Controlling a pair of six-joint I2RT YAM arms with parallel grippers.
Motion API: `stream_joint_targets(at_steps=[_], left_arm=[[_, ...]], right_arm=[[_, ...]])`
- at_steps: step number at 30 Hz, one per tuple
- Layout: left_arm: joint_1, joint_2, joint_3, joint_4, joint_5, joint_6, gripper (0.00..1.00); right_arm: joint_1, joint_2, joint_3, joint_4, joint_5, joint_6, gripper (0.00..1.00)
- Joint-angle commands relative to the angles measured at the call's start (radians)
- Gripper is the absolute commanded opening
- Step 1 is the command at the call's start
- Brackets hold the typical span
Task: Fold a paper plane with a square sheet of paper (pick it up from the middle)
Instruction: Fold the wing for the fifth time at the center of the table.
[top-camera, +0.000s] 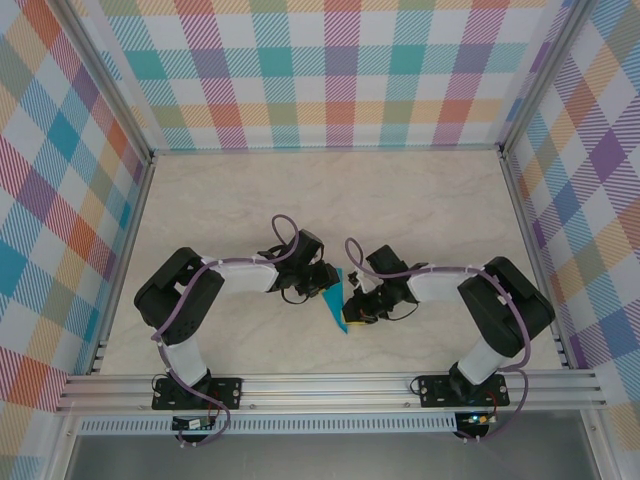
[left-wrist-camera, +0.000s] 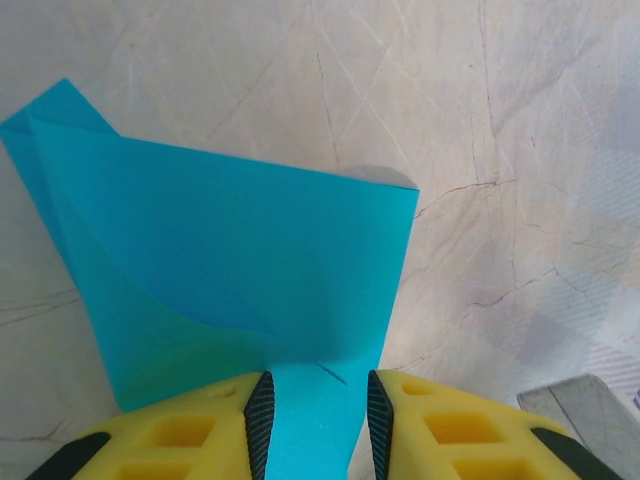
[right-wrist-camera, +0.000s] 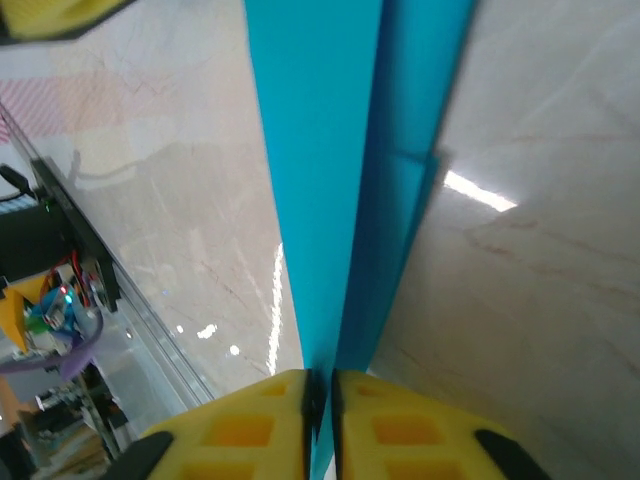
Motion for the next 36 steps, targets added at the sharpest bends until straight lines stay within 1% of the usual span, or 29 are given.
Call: stream_joint_targets(at_steps=[1,3,5,9,12,15,18,24,28,30,33,35,36], left_arm=[[-0.005,0.03,0.012,-0.062,-0.036,0.008,0.33],[-0.005,0.03,0.013,-0.063,-0.036,0.008,0.33],[-0.005,0.03,0.013,-0.062,-0.035,0.007,0.33],[-0.005,0.03,0.013,-0.062,-0.033,0.01,0.33],[-0.005,0.029,0.013,-0.064,-0.034,0.009,0.33],[-0.005,0.027,0.013,-0.065,-0.034,0.007,0.33],[-0.004,0.023,0.012,-0.062,-0.037,-0.001,0.33],[-0.006,0.015,-0.007,-0.026,-0.035,-0.035,0.33],[-0.008,0.011,-0.013,-0.009,-0.044,-0.056,0.33],[-0.013,0.008,-0.025,0.014,-0.049,-0.079,0.33],[-0.018,-0.002,-0.035,0.024,-0.069,-0.097,0.33],[-0.021,-0.009,-0.044,0.028,-0.084,-0.104,0.34],[-0.021,-0.012,-0.049,0.031,-0.088,-0.107,0.34]], right_arm=[[0.016,-0.064,0.003,-0.063,0.026,0.002,0.2],[0.024,-0.091,-0.005,-0.073,0.06,0.004,0.26],[0.033,-0.095,-0.006,-0.084,0.074,0.004,0.29],[0.069,-0.078,0.002,-0.082,0.092,0.014,0.28],[0.096,-0.05,0.018,-0.111,0.133,0.007,0.28],[0.119,-0.021,0.036,-0.147,0.169,-0.016,0.25],[0.134,-0.019,0.04,-0.171,0.202,-0.037,0.2],[0.134,-0.05,0.042,-0.253,0.313,-0.093,0.06],[0.134,-0.08,0.05,-0.304,0.379,-0.123,0.05],[0.138,-0.096,0.065,-0.337,0.421,-0.121,0.06],[0.149,-0.136,0.09,-0.392,0.491,-0.129,0.1],[0.148,-0.156,0.079,-0.387,0.48,-0.137,0.17],[0.149,-0.159,0.071,-0.381,0.464,-0.133,0.18]])
